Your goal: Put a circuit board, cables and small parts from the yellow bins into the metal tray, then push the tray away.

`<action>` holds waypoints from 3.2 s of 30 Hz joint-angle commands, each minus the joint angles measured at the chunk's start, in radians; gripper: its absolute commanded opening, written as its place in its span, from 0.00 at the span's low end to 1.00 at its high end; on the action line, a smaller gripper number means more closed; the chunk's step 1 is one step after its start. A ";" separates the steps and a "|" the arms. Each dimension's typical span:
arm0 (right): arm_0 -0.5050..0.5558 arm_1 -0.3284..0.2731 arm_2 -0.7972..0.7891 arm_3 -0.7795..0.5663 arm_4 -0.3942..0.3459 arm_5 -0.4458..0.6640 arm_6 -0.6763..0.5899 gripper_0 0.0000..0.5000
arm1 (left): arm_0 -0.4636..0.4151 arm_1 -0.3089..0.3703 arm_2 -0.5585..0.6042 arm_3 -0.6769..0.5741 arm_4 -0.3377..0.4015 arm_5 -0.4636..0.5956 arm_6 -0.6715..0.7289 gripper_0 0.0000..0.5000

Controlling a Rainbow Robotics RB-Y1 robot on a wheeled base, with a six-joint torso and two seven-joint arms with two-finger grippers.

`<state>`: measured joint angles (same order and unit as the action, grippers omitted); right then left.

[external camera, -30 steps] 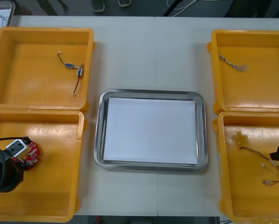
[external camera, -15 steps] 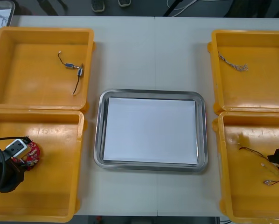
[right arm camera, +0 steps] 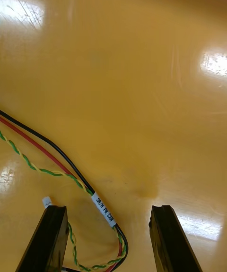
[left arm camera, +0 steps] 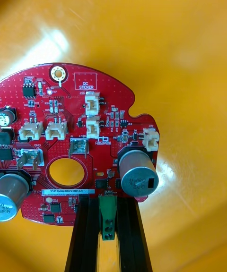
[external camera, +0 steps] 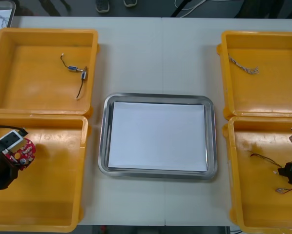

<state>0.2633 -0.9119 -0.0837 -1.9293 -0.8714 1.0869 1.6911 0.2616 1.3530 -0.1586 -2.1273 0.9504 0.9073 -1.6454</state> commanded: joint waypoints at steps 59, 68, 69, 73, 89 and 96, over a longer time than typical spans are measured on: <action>0.053 -0.041 -0.120 -0.145 -0.034 0.134 0.002 0.00 | -1.013 -0.520 -0.565 -0.252 -0.168 0.786 1.113 0.00; 0.019 -0.041 -0.238 -0.244 -0.072 0.292 0.002 0.00 | -1.064 -0.624 -0.691 -0.155 -0.277 0.786 1.179 0.00; 0.016 -0.041 -0.245 -0.249 -0.074 0.300 0.002 0.00 | -1.065 -0.630 -0.697 -0.151 -0.282 0.786 1.181 0.00; -0.021 -0.042 -0.269 -0.269 -0.090 0.357 0.007 0.00 | -1.070 -0.670 -0.742 -0.117 -0.328 0.786 1.202 0.00; -0.095 -0.085 -0.363 -0.454 -0.182 0.579 -0.005 0.00 | -1.069 -0.724 -0.878 -0.023 -0.406 0.759 1.273 0.00; -0.139 -0.150 -0.326 -0.502 -0.290 0.584 -0.011 0.00 | -1.069 -0.732 -0.895 0.033 -0.417 0.688 1.291 0.00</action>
<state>0.1752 -0.9952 -0.4149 -2.4069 -1.1217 1.6650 1.6906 -0.7703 0.6507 -1.0392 -2.0986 0.5488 1.6242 -0.4288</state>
